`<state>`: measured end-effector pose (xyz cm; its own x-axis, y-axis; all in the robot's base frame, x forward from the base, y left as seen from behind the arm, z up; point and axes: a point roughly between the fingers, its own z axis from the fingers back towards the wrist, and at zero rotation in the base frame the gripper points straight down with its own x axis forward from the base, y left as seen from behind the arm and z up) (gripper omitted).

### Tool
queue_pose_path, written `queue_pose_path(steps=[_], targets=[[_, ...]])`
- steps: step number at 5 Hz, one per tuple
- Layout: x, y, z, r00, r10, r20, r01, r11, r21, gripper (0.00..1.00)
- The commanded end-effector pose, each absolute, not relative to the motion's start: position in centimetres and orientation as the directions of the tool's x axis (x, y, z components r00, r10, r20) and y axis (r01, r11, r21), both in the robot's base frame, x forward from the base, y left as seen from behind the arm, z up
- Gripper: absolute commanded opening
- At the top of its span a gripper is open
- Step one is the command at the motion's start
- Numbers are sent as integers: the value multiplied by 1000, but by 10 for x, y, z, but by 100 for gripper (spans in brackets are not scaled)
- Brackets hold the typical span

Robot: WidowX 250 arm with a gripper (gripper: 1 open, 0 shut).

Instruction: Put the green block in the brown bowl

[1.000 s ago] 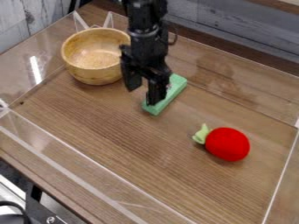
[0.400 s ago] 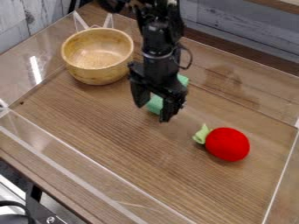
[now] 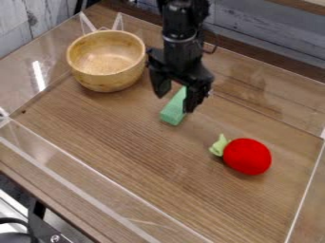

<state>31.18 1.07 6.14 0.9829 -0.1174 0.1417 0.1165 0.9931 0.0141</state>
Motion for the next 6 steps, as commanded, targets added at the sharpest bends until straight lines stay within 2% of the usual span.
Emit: queue_pose_path(steps=[1,3,5,6], targets=[[324,12,71,977,-112,179,109,994,26,100],[327,37,63,986,-65,157,61,998,25,100],[320,33,46,988,-57,142,56,998,15,100],[316,40,40,988,-75,139,73,997,15,0]])
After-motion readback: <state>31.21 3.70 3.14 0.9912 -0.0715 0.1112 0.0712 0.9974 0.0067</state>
